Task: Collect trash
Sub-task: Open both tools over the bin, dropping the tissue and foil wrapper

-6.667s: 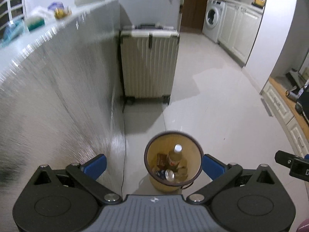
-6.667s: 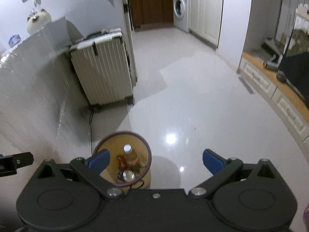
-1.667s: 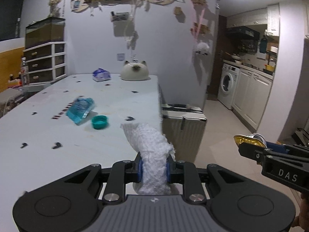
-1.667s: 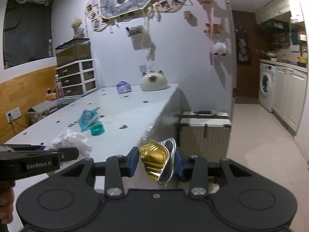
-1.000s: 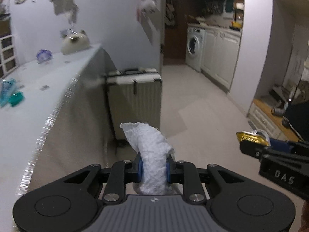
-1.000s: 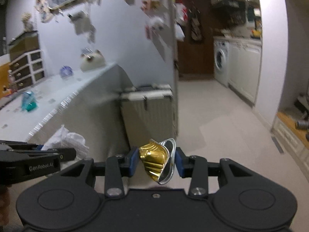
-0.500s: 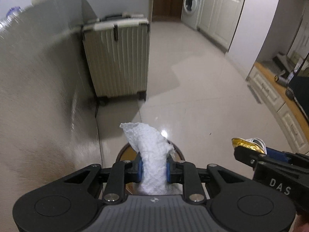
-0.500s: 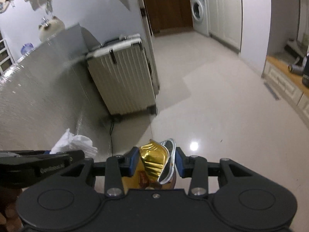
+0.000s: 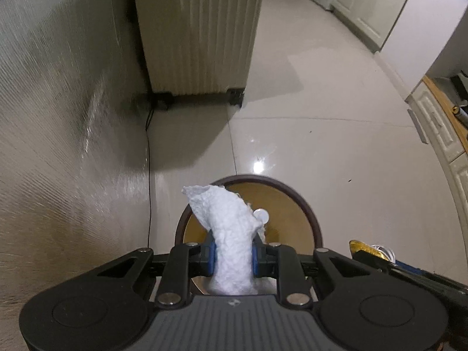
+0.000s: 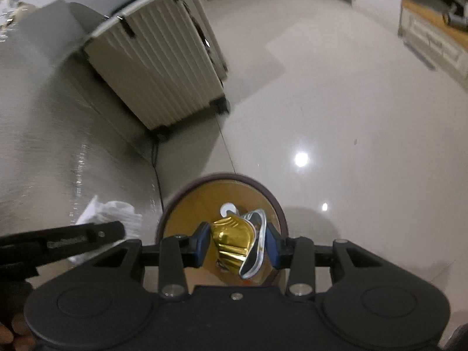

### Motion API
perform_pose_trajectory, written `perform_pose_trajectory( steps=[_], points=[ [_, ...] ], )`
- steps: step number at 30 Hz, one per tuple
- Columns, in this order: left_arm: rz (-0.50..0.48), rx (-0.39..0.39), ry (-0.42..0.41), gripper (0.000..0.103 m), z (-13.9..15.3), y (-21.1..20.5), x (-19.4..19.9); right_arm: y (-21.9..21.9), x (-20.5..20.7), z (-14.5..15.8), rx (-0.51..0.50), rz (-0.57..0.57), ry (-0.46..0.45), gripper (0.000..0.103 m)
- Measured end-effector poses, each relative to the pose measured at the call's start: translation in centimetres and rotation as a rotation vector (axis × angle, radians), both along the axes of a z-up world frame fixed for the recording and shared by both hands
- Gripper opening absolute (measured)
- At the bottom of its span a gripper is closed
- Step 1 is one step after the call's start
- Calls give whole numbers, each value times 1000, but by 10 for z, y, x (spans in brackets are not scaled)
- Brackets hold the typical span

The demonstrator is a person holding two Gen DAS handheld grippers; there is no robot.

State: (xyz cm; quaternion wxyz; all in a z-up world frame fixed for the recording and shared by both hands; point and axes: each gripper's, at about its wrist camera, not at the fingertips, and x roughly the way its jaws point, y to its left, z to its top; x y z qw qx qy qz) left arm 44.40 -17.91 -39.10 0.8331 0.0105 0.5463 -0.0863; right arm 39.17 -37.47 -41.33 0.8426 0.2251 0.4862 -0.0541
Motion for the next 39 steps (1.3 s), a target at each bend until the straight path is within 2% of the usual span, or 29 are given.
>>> perform_pose_trajectory(
  steps=[7, 9, 15, 17, 19, 21, 24, 32, 39],
  points=[
    [3, -30, 77, 23, -57, 11, 5, 10, 33, -32, 25, 62, 54, 41],
    [-11, -12, 121, 23, -71, 13, 6, 14, 40, -37, 12, 87, 65, 41],
    [-29, -21, 134, 24, -79, 18, 20, 12, 48, -57, 3, 71, 105, 42],
    [-34, -20, 152, 29, -84, 18, 22, 11, 49, -64, -1, 57, 126, 54],
    [-45, 6, 187, 35, -91, 18, 22, 10, 50, -67, -12, 47, 141, 57],
    [-53, 37, 206, 36, -96, 19, 21, 11, 51, -69, -15, 51, 153, 57],
    [-42, 34, 230, 43, -97, 23, 22, 13, 52, -71, -17, 66, 155, 57],
    [-68, 28, 259, 70, -100, 16, 18, 10, 53, -76, -32, 90, 176, 57],
    [-68, 50, 253, 81, -100, 11, 21, 8, 53, -78, -46, 97, 192, 57]
  ],
)
